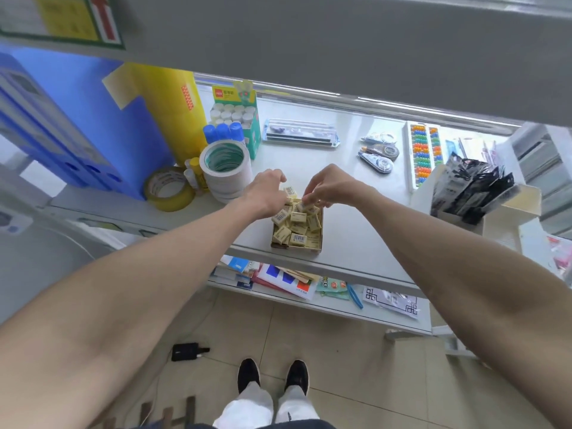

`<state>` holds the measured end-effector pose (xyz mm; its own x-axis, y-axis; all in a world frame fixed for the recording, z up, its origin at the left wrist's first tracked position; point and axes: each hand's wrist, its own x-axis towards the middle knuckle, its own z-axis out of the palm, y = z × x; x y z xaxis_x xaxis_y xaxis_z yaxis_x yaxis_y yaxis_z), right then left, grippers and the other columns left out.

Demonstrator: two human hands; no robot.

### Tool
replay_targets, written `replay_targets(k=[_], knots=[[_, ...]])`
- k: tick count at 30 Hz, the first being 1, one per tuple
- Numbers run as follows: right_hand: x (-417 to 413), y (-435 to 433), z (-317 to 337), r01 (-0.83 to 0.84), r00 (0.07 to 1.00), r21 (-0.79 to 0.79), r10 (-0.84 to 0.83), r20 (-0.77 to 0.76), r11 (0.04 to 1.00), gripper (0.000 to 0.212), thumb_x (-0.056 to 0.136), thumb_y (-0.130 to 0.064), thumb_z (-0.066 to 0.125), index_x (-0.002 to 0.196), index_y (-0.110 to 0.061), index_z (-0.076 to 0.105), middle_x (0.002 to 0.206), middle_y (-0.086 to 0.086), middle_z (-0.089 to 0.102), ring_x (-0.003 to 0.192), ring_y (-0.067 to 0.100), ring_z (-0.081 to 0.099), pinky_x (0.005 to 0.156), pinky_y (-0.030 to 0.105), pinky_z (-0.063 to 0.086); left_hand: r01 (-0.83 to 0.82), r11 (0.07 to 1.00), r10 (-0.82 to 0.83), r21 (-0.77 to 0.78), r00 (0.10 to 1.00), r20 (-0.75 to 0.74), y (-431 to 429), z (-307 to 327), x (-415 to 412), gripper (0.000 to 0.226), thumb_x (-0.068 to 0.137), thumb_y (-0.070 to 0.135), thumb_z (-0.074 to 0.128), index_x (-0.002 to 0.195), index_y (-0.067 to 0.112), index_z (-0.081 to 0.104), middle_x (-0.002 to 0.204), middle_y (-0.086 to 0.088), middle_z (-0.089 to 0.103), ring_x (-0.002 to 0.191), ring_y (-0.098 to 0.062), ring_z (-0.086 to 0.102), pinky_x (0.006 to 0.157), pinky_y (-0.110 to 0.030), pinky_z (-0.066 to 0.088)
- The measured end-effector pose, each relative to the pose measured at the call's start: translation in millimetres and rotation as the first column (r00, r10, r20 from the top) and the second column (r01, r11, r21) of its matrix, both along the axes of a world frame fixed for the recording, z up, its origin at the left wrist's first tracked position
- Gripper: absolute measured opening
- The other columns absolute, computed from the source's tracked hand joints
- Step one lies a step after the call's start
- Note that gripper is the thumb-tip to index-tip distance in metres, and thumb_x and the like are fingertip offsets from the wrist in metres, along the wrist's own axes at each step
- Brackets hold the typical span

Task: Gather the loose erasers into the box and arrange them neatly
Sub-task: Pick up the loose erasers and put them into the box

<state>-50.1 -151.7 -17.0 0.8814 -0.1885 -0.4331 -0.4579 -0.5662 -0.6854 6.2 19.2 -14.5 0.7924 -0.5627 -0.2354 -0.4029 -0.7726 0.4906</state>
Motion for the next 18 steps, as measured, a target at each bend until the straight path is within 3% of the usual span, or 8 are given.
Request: replay_targets(k=[4,11,16,18], knots=[[9.4,-10.7,-0.5,0.054,0.998,-0.023,-0.053,0.026,0.998,0.017,0.085,-0.017,0.074,0.096,-0.004,0.074,0.087,0.013,0.07,0.064,0.019,0.065,0.053,0.024,0.051,-0.039,0.999,0.039,-0.025,0.999,-0.027,7.9,-1.9,6.6,0.045,0.089,0.006,0.045,0.133,0.011,0.051,0.138,-0.008,0.051,0.127,-0.025,0.046,0.107,-0.04,0.037],[38.2,3.9,-8.4,-0.015,1.0,-0.087,0.017,0.024,0.996,0.021,0.088,-0.017,0.072,0.101,0.001,0.07,0.086,0.014,0.069,0.066,0.022,0.067,0.053,0.025,0.052,-0.09,0.995,0.087,-0.038,0.994,-0.06,8.9,-5.1,15.7,0.044,0.09,0.01,0.049,0.134,0.014,0.049,0.137,-0.006,0.052,0.124,-0.024,0.049,0.105,-0.038,0.04],[53.3,21.3,-20.2,-0.089,0.995,-0.177,0.078,-0.069,0.98,0.034,0.081,-0.019,0.079,0.102,0.006,0.068,0.093,0.021,0.072,0.088,0.034,0.071,0.077,0.046,0.061,-0.096,0.995,0.098,0.03,0.993,-0.068,2.3,-7.7,17.9,0.047,0.092,0.015,0.049,0.139,0.011,0.045,0.143,-0.008,0.047,0.129,-0.027,0.046,0.107,-0.037,0.038],[55.4,25.3,-23.7,-0.086,0.996,-0.233,0.075,-0.056,0.969,0.026,0.075,-0.016,0.08,0.087,0.003,0.068,0.085,0.017,0.069,0.082,0.033,0.07,0.067,0.043,0.061,-0.088,0.995,0.092,0.055,0.993,-0.077,1.1,-10.0,16.8,0.047,0.092,0.015,0.048,0.138,0.01,0.045,0.143,-0.009,0.046,0.129,-0.026,0.045,0.106,-0.036,0.037]])
